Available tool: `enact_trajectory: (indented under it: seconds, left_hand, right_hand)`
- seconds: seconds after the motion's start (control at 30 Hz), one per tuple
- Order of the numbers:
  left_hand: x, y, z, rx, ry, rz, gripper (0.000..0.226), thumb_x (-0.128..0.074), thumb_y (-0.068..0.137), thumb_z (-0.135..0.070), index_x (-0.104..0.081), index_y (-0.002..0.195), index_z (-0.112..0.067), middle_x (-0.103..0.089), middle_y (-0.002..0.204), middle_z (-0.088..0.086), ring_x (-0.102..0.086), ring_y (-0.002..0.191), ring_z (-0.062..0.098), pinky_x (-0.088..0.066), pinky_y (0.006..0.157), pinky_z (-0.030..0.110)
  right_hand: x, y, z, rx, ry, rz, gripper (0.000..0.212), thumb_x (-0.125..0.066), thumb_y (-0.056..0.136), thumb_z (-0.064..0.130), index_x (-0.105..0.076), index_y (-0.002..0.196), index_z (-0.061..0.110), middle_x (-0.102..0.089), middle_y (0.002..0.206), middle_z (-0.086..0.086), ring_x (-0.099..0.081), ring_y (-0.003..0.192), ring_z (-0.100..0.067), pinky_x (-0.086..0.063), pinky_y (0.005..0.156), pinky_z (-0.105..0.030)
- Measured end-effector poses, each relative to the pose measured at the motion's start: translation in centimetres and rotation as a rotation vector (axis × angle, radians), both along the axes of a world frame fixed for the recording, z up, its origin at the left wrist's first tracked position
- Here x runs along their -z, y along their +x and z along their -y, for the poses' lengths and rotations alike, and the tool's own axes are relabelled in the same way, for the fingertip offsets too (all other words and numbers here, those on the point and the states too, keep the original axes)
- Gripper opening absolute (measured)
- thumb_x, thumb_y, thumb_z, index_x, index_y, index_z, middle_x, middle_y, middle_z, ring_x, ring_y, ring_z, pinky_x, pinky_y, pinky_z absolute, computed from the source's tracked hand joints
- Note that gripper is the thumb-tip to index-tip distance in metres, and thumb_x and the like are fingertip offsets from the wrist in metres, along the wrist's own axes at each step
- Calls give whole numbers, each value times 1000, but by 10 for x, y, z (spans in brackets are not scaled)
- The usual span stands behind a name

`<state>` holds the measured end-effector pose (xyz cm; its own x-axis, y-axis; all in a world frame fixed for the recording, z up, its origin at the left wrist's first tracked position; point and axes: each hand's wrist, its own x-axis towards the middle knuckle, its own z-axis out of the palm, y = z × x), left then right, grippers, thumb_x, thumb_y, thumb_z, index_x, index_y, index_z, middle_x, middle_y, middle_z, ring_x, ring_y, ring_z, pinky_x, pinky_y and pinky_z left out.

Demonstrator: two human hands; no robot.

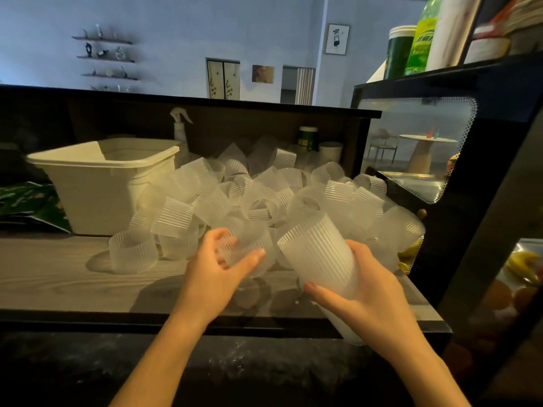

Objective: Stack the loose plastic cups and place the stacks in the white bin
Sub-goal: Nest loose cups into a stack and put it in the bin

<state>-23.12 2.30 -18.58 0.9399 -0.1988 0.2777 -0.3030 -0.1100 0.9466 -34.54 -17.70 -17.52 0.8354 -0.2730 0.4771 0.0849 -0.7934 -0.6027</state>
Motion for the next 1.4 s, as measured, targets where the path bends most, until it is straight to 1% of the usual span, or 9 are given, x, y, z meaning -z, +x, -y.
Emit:
enact_trajectory:
  seconds: [0.13,0.27,0.47,0.8,0.93,1.03,1.1,1.23,1.4]
  left_hand:
    - [-22,-1,-3,10,-181,19,90,-73,62,-74,-44,138,-37,-55,133,-9,-57,119,13,-47,101,39]
    - [-36,-7,2,161,-228,58,81,-68,67,-68,-48,138,-34,-62,129,-10,-59,120,12,-46,104,42]
    - [-38,-20,15,294,-20,94,83,-64,65,-73,-46,138,-40,-58,131,-18,-57,118,1,-48,98,29]
    - [-34,-30,23,479,161,71,96,-41,65,-90,-28,148,-45,-39,149,-21,-42,131,0,-37,106,25]
    - [-30,-29,33,407,62,70,81,-34,76,-85,-36,145,-42,-52,134,-21,-55,114,-3,-44,86,11]
    - [-19,-18,42,256,42,128,68,-47,79,-74,-51,134,-33,-63,114,-14,-62,99,-1,-51,88,24]
    - [-9,-13,48,155,114,160,57,-59,86,-59,-52,134,-27,-62,107,-13,-62,92,-2,-52,83,19]
    - [4,-16,59,139,413,215,89,-65,75,-68,-29,148,-32,-45,130,-16,-51,114,5,-49,96,32]
    - [11,-18,79,107,586,230,113,-63,66,-80,-15,154,-27,-30,152,-4,-36,137,20,-38,110,41]
  right_hand:
    - [0,-1,-2,-25,-36,-3,68,-69,63,72,-26,114,56,-43,105,37,-48,98,11,-49,73,-20]
    - [-4,-4,-5,-64,-68,-38,69,-64,60,77,-23,112,61,-44,108,36,-48,100,12,-50,74,-21]
    - [-6,-7,-7,-90,-93,-49,65,-61,57,80,-23,109,68,-45,108,35,-47,102,13,-51,75,-21]
    - [-7,-13,-1,-70,-41,6,77,-58,55,83,-30,120,53,-46,109,34,-49,101,11,-53,77,-24]
    - [-5,-17,8,-8,-10,39,75,-59,54,81,-31,117,53,-48,105,32,-53,96,4,-55,77,-31]
    - [-5,-22,18,43,-15,55,72,-58,56,84,-28,115,54,-47,103,31,-54,94,1,-55,75,-33]
    - [-5,-26,24,82,-4,64,73,-61,58,84,-28,115,52,-49,103,26,-55,93,-1,-55,74,-32]
    - [-3,-34,34,168,47,64,74,-60,56,77,-31,116,44,-50,100,22,-54,90,-2,-52,71,-30]
    - [-1,-38,41,218,44,31,76,-57,55,79,-28,116,43,-46,99,25,-52,88,-1,-49,69,-25]
